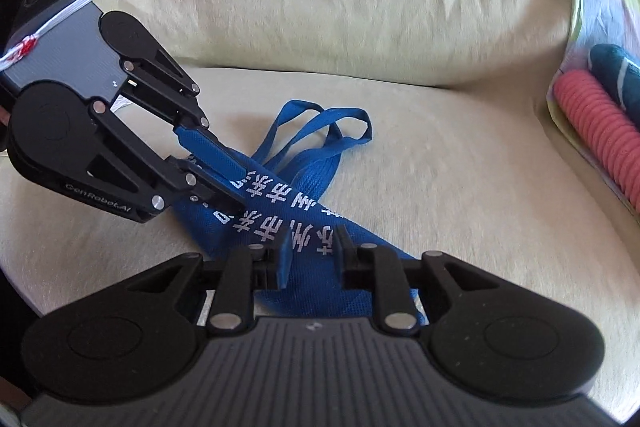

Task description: Fold shopping bag

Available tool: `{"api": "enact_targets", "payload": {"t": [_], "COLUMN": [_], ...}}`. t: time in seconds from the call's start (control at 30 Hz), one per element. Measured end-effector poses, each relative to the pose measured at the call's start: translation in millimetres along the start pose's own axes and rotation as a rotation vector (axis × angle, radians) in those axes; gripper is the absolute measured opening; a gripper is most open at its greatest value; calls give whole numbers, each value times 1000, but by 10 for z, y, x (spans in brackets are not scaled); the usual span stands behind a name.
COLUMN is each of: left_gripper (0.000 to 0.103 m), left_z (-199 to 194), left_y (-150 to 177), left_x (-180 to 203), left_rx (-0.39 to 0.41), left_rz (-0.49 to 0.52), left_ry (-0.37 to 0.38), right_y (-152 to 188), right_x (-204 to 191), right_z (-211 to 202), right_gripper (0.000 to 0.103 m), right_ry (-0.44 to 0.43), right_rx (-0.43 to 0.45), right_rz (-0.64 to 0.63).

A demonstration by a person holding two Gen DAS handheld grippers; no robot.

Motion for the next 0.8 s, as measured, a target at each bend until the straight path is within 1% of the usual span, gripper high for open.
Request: {"api": "enact_targets", "payload": {"t": [0.1,0.2,0.27,0.4,0.5,0.8], "left_gripper": [24,24,24,25,25,25], "left_z": [-6,-19,-38,-84,-71,-24], "left_y": [-7,-46,-65,-88,-101,-109], "left_x": [29,77,67,107,126,100], "left_rx": [0,-16,-30,-69,-84,-101], "left_rz": [-10,-28,-89,-176,-207,-222], "left_ry": [-20,-56,-75,-137,-164,-175], "right_y": [12,-10,-44,-66,-50,-41], "right_x": [24,77,110,75,54,50], "right_z": [-3,-9,-1,-15,-27,-26], "right_gripper": [18,19,18,18,18,19], "right_ry": [-8,-30,-42,-17,-6,-11], "right_rx": [-5,-24,-42,-53,-45,-42], "right_rz": [13,32,51,57,56,54]}}
Point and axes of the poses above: each gripper's, at about its wrist camera, not at the fingertips, and z roughly the way its jaws point, x to its right, y to its underside, the point moved 3 cm from there along z, roughly the way its jaws point, and after that the axes turned 5 degrees about y, right-handed, at the moved point
